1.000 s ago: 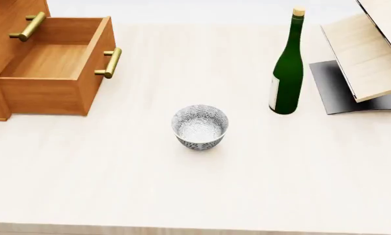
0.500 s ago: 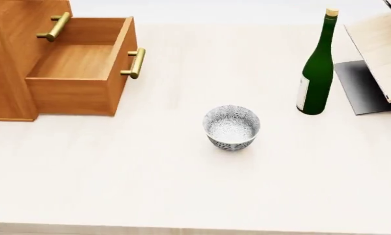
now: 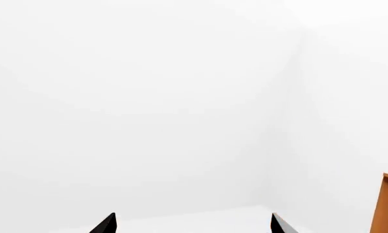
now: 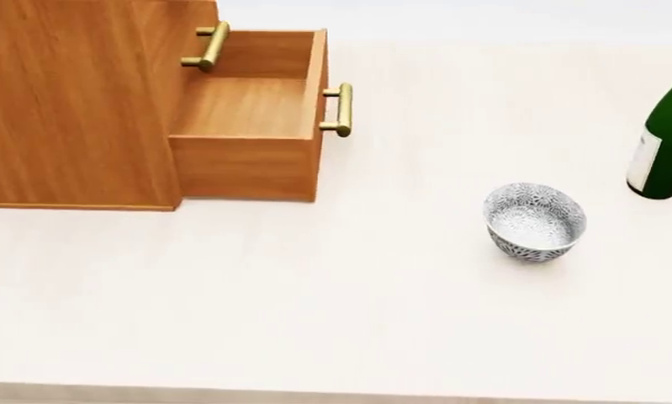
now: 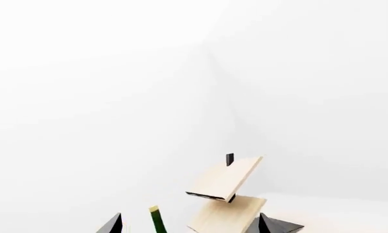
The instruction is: Put the bowl on top of the cabinet.
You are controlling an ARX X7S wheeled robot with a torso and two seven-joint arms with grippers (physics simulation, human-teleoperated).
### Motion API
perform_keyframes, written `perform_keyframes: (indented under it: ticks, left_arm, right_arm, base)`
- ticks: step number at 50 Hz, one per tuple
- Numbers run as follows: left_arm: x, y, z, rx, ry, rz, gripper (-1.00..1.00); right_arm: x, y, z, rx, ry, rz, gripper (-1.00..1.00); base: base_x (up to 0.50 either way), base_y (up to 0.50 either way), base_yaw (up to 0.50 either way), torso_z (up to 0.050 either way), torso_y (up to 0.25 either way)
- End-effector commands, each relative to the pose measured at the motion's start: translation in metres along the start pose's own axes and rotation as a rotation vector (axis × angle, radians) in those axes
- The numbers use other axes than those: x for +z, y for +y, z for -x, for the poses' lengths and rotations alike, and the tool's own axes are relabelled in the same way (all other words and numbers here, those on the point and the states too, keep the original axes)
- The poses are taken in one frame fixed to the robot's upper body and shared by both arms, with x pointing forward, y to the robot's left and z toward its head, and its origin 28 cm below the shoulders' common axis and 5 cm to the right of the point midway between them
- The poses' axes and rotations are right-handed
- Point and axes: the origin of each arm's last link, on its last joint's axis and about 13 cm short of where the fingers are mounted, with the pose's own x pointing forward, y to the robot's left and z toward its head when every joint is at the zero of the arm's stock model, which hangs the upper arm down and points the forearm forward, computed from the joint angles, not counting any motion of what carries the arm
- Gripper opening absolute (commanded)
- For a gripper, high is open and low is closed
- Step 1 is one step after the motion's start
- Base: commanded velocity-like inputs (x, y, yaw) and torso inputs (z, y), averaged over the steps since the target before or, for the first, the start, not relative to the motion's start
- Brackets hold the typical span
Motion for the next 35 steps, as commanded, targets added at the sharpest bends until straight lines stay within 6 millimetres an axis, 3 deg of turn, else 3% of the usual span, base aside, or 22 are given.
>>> perform_keyframes:
  ticks: [1, 31, 35]
  left_arm:
    - [-0.0013, -0.0002, 0.0006, -0.003, 0.009, -0.013, 1.0]
    - [-0.0019, -0.0005, 0.0004, -0.006, 0.015, -0.011, 1.0]
    - [-0.0018, -0.0004, 0.0004, -0.006, 0.015, -0.009, 1.0]
  right_arm:
    - [-0.0024, 0.0007, 0.0009, 0.007, 0.009, 0.001, 1.0]
    - [-0.0092, 0.0014, 0.0006, 0.004, 0.034, 0.011, 1.0]
    - [-0.0109, 0.0011, 0.0005, -0.003, 0.036, 0.023, 1.0]
  base:
    - [0.0, 0.5, 0.0, 0.0, 0.0]
    - [0.0, 0.5, 0.0, 0.0, 0.0]
    - [0.0, 0.03, 0.0, 0.0, 0.0]
